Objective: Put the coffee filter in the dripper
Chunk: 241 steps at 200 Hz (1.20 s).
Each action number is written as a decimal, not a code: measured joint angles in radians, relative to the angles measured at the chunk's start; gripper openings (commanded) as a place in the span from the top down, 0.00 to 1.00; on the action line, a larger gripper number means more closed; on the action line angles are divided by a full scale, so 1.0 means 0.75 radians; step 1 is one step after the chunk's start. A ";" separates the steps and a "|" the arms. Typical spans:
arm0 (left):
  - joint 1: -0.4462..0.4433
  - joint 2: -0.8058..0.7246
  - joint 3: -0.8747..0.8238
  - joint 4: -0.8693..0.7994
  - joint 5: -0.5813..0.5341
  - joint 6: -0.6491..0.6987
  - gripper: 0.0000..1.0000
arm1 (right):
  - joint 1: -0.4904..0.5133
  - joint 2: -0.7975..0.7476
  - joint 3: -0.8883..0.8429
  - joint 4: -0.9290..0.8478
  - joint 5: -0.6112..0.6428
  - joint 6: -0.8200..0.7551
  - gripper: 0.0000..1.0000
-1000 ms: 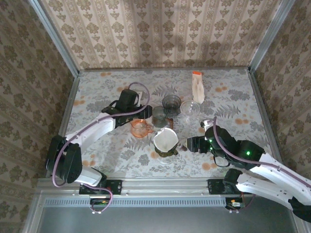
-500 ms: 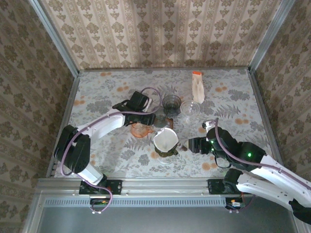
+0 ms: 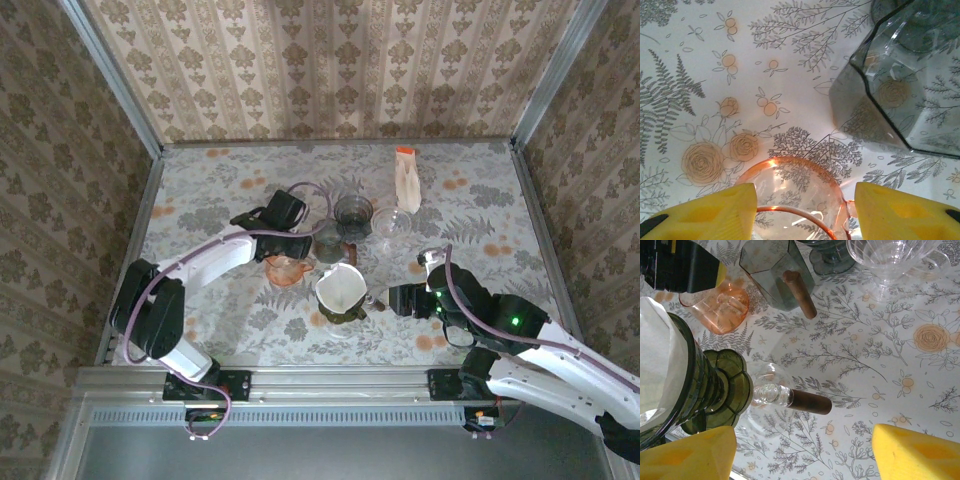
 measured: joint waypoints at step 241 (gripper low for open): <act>-0.137 0.033 0.051 -0.216 -0.004 -0.030 0.36 | -0.026 -0.097 -0.043 0.011 -0.018 -0.001 0.26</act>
